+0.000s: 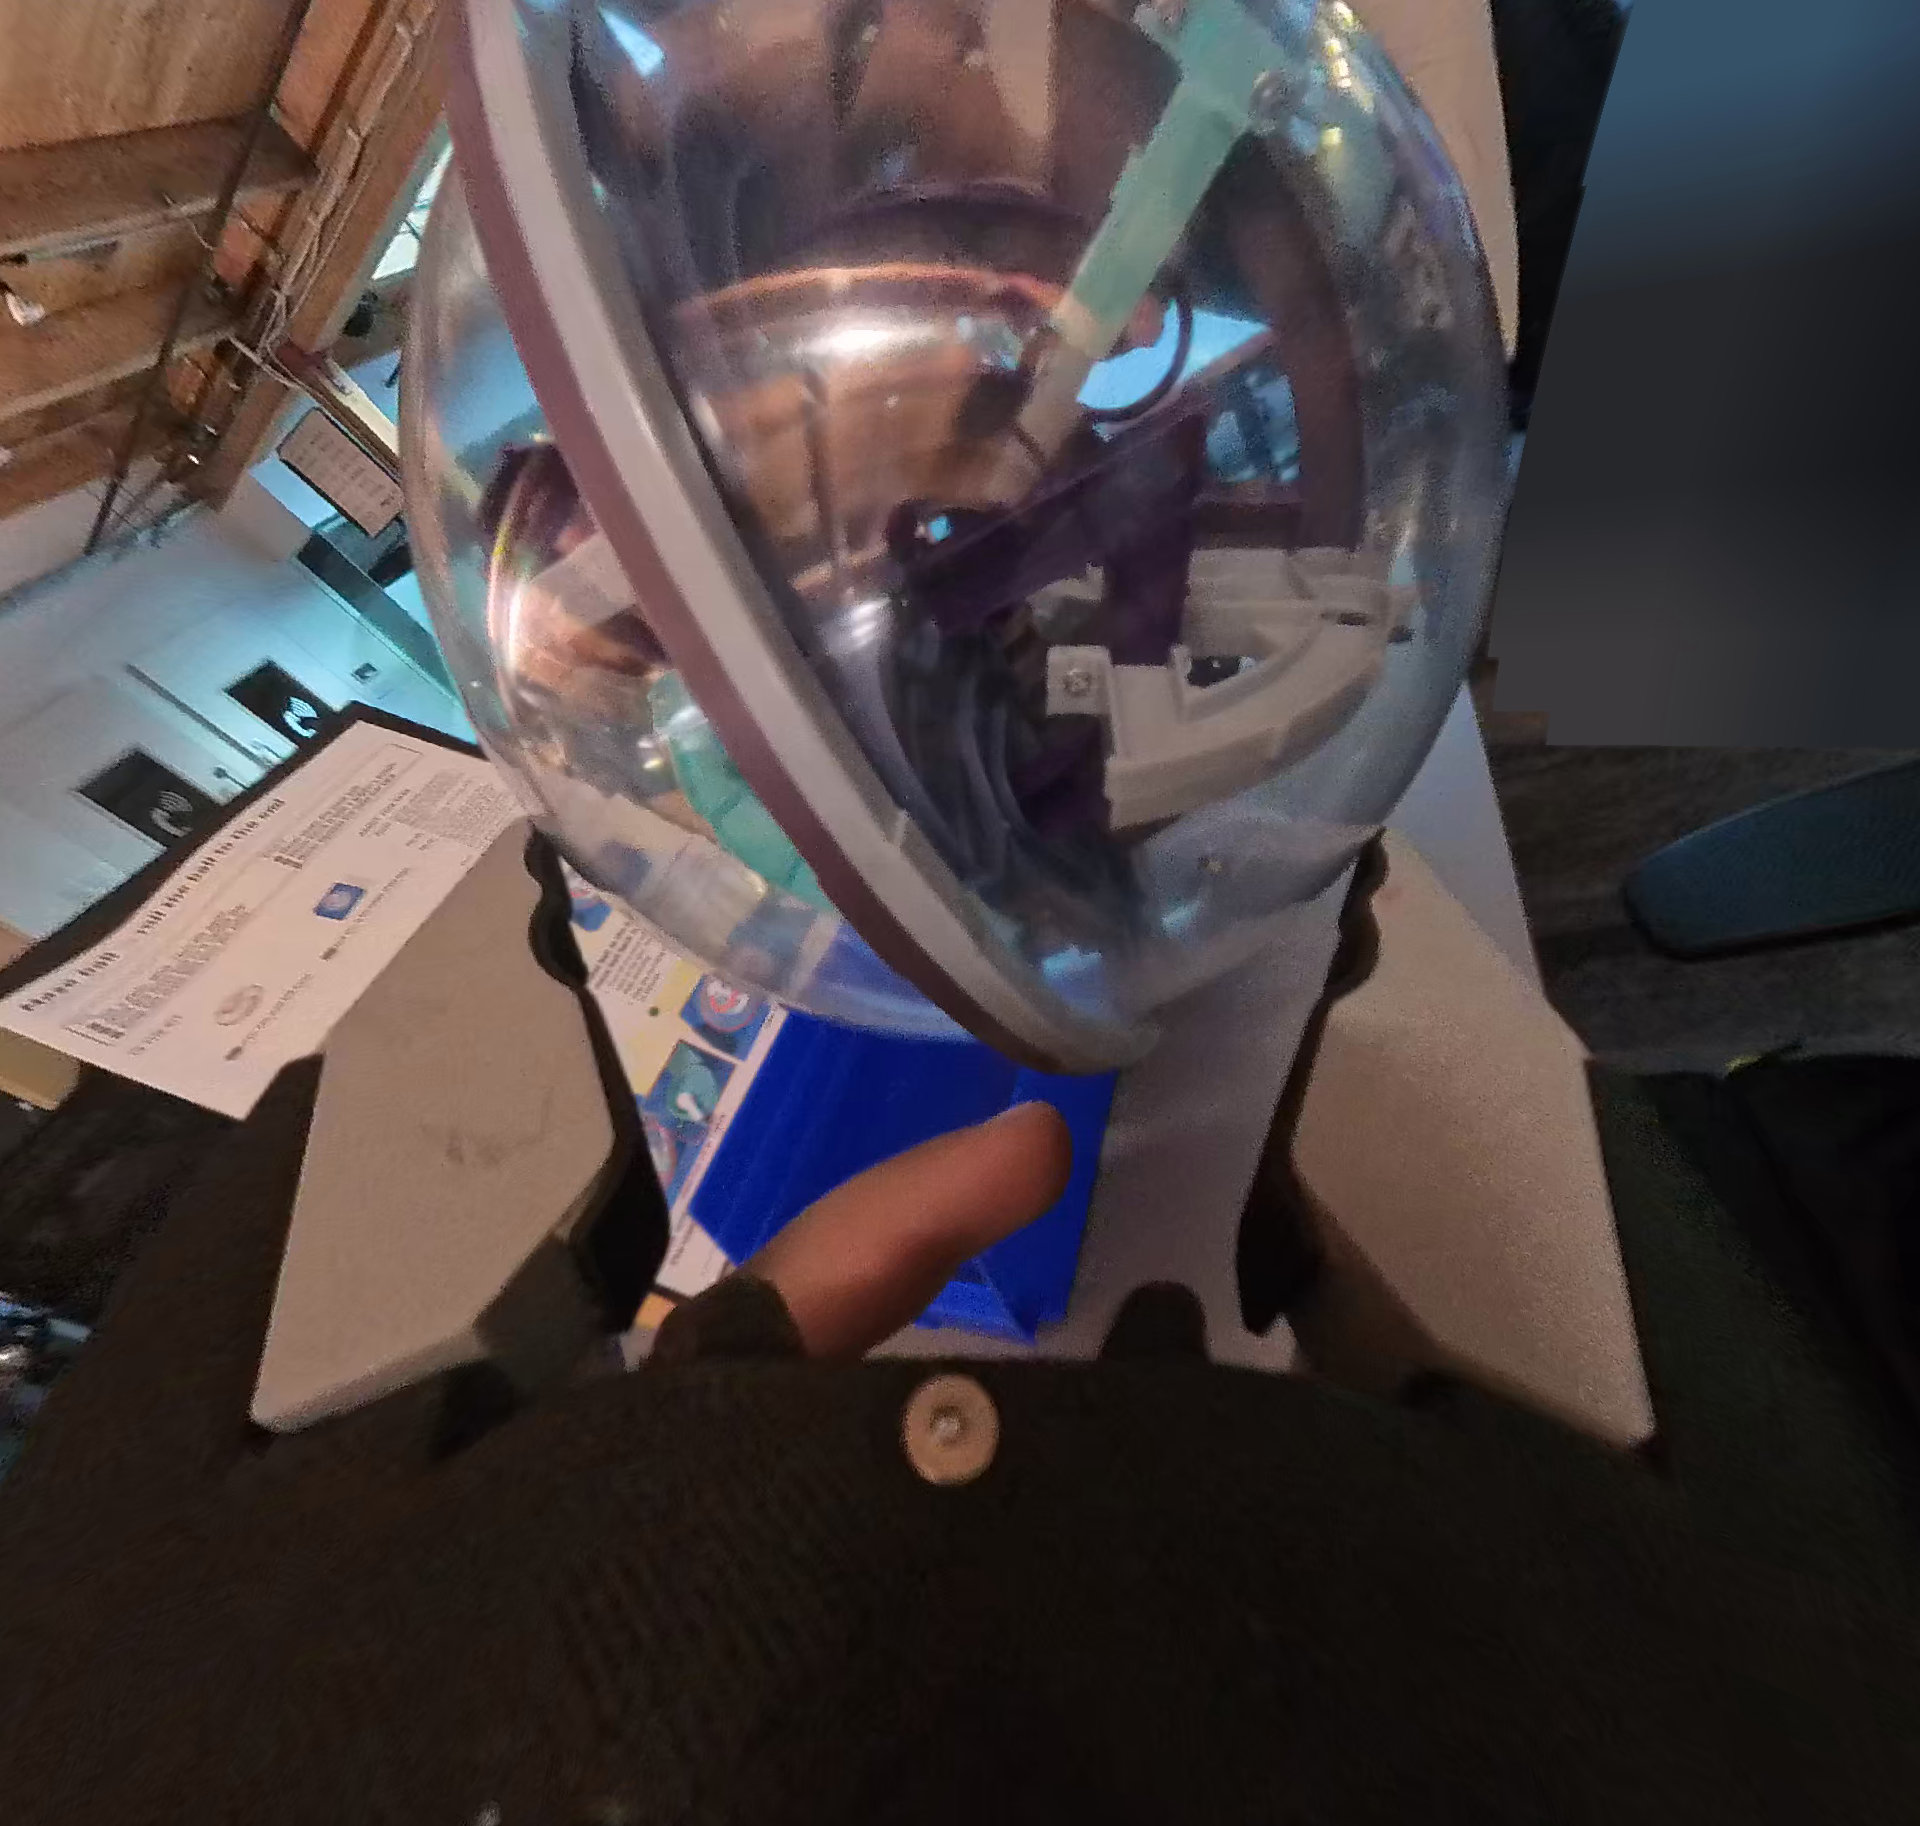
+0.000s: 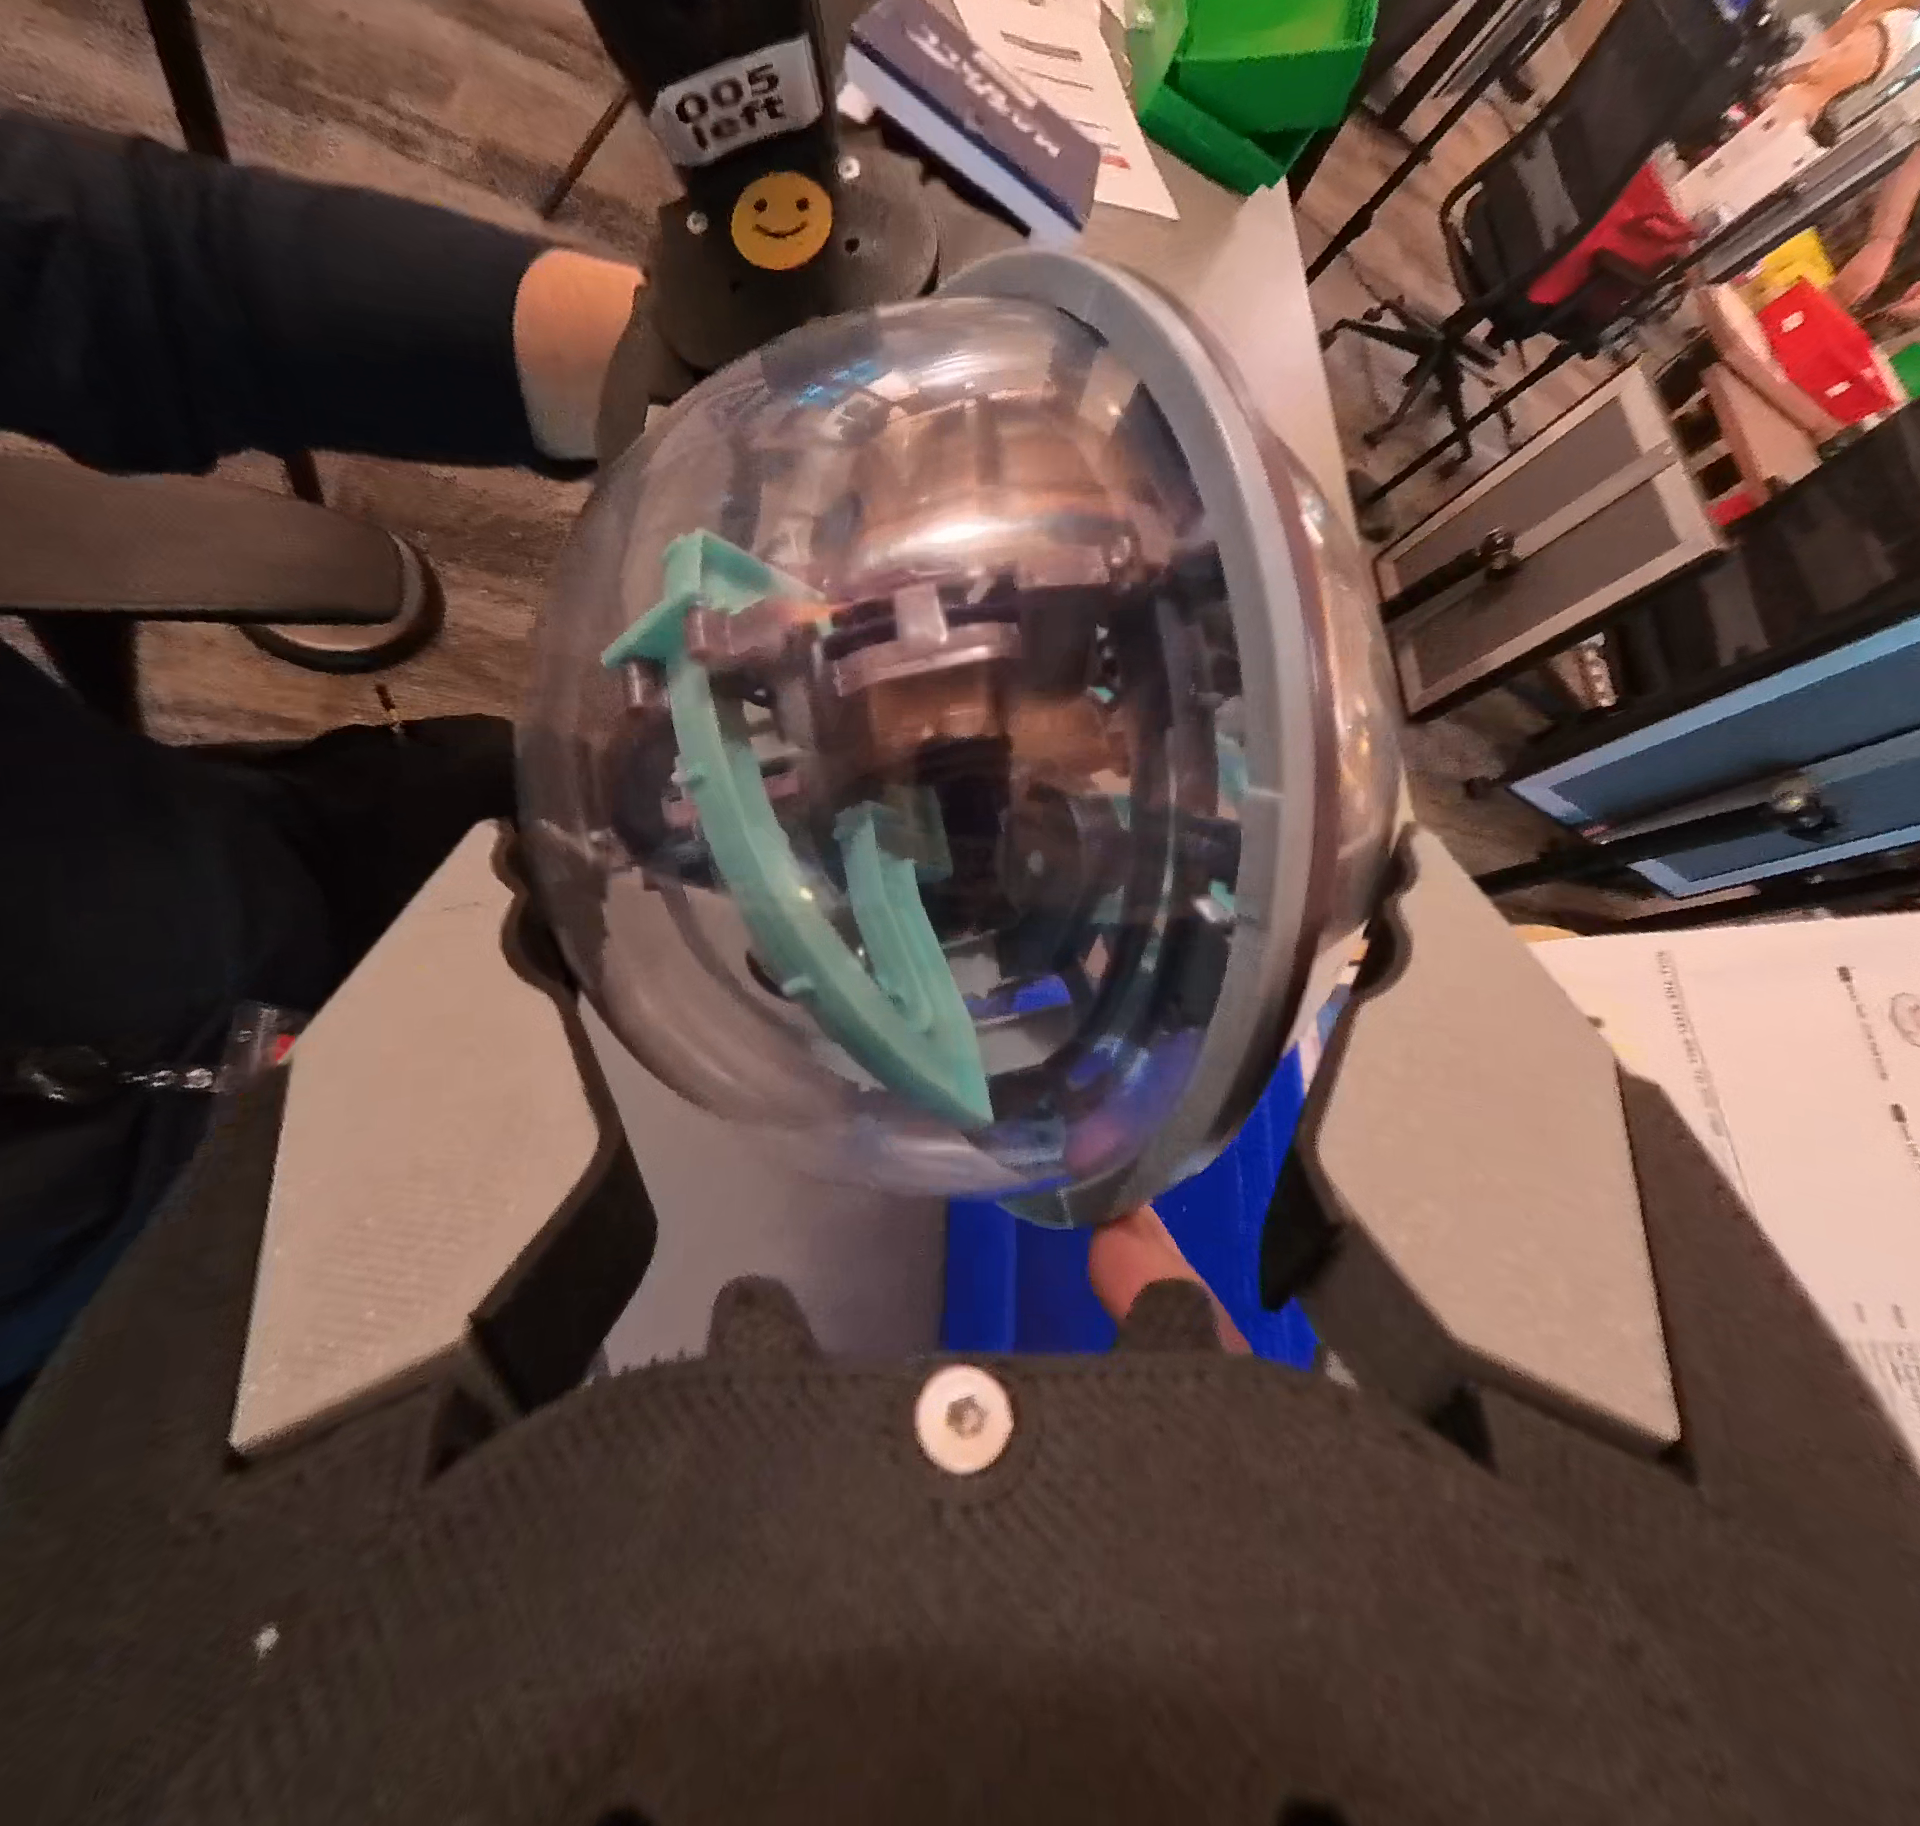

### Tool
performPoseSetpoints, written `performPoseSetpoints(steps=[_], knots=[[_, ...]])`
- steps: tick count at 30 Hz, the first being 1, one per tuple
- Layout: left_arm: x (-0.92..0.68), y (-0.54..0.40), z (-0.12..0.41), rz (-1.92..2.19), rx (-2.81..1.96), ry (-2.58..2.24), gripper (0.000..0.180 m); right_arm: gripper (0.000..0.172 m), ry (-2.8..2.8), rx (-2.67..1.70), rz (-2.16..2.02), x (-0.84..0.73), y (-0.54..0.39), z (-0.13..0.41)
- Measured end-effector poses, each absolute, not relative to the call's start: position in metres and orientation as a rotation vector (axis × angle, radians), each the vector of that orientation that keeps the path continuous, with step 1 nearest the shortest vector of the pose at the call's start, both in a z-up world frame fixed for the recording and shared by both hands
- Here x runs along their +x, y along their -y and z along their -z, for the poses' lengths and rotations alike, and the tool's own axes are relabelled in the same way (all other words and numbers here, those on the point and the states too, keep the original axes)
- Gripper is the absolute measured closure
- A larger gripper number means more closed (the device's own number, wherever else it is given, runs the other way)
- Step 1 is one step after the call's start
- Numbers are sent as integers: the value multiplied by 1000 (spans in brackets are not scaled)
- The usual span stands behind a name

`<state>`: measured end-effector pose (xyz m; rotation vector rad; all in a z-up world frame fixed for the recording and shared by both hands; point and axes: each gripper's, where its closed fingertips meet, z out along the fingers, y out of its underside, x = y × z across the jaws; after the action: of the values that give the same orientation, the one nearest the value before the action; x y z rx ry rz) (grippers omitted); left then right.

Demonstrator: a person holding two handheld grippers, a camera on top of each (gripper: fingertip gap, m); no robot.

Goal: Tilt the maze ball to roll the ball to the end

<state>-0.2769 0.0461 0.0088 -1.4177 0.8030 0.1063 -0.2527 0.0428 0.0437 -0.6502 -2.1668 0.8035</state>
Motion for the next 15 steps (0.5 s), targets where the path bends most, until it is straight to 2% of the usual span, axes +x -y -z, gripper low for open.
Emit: performPoseSetpoints(steps=[10,15], knots=[[-280,-59,17,-82,-1483,-747,38,21,2246,-713,-684,-257,-49,-29],[-282,-58,13,-93,-1487,-754,38,21,2234,-702,-709,-259,-49,-31]])
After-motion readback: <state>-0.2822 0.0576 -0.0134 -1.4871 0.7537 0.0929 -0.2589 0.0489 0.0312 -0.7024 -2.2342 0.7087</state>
